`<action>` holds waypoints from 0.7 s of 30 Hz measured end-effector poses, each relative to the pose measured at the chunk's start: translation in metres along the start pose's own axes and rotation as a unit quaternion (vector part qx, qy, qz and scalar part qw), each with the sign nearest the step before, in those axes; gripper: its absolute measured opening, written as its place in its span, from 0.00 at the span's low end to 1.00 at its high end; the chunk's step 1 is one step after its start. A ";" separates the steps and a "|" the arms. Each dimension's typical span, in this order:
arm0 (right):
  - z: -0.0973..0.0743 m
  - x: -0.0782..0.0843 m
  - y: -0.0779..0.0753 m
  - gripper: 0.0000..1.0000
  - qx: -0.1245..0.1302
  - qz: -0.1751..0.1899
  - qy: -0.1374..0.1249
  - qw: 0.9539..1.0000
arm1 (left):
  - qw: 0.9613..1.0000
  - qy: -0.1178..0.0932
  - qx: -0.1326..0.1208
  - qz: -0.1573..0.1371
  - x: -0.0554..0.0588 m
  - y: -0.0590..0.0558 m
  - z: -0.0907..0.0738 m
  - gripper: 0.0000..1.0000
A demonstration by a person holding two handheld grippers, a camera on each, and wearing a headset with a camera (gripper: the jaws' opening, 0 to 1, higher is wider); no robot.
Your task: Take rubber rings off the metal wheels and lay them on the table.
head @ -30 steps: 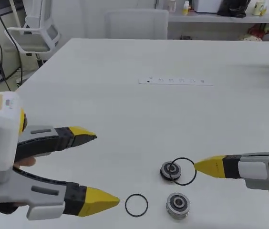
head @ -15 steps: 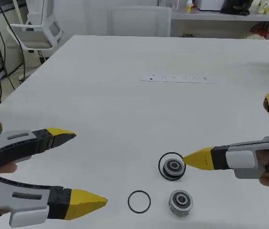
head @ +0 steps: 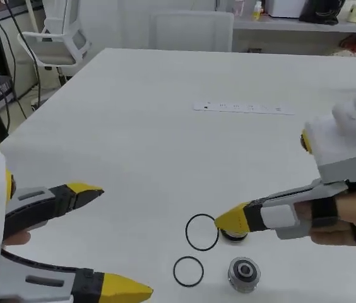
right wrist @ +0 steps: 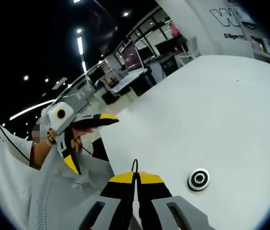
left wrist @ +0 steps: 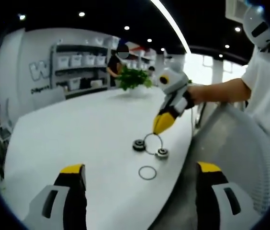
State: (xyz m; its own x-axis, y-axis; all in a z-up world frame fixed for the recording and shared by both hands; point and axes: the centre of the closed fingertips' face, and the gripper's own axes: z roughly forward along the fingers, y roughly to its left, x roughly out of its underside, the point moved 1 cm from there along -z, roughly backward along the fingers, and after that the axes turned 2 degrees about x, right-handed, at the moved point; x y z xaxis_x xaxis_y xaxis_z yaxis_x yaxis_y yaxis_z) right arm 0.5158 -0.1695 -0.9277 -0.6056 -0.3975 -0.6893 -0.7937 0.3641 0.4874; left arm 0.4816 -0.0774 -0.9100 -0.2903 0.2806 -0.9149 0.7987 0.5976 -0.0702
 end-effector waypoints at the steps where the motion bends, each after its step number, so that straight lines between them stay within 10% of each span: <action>1: 0.002 0.001 -0.001 0.00 0.000 0.000 0.004 1.000 | 1.000 0.002 0.000 0.000 0.001 0.000 0.001 0.98; 21: 0.030 0.053 -0.037 0.00 0.052 0.007 0.085 0.995 | 1.000 0.013 -0.007 -0.012 0.008 -0.002 0.004 0.99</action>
State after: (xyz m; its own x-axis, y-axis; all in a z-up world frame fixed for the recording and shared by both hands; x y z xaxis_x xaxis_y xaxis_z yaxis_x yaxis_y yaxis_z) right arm 0.5151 -0.1787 -0.9982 -0.6249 -0.5254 -0.5774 -0.7800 0.4522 0.4326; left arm 0.4800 -0.0789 -0.9193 -0.3231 0.2854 -0.9023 0.7843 0.6143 -0.0865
